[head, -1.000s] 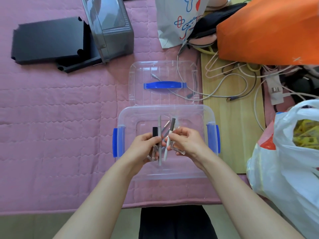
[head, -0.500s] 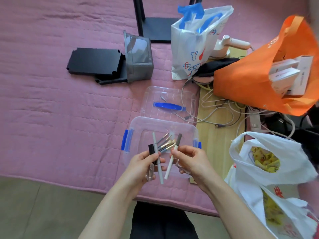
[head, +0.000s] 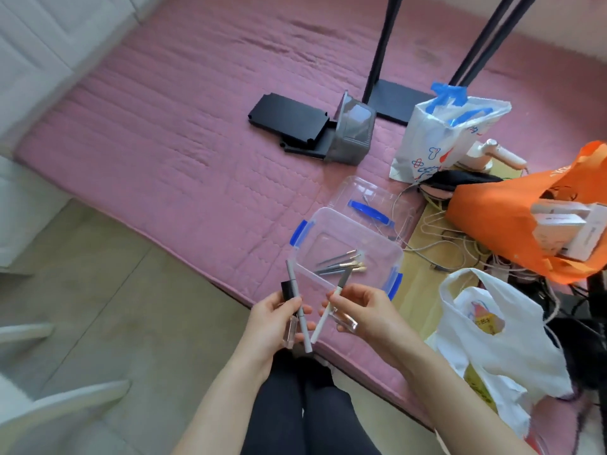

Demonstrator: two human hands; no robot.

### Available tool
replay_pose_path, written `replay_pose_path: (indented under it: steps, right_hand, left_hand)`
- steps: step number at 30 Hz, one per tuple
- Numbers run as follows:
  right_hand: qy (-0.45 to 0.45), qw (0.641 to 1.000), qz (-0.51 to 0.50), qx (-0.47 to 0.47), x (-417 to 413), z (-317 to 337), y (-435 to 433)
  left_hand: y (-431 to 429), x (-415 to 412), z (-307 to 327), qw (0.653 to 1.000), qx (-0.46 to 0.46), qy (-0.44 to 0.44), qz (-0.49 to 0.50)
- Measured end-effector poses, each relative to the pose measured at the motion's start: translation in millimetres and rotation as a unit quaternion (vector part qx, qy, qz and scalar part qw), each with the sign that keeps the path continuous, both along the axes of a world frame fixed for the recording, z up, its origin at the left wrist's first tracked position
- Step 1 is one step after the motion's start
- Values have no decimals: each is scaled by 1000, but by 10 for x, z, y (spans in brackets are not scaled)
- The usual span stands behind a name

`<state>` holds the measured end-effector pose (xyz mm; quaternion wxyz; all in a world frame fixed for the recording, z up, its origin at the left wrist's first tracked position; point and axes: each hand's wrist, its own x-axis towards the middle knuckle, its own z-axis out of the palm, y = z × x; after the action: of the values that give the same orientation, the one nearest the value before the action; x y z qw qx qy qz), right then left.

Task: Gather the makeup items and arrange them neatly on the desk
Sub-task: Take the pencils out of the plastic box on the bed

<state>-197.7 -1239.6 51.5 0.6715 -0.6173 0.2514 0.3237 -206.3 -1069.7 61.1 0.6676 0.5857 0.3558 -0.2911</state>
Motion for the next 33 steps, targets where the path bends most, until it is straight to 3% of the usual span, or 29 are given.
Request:
replay_pose_path:
  steps: [13, 19, 33]
  right_hand:
    - [-23, 984, 177, 17, -294, 596, 1025]
    - [-14, 977, 208, 42, -456, 725, 1745]
    - [-14, 953, 299, 55, -907, 874, 3553]
  left_hand:
    - [915, -876, 566, 972, 71, -40, 222]
    - [1507, -1287, 636, 945, 51, -29, 323]
    - [3053, -2001, 847, 917, 43, -24, 397]
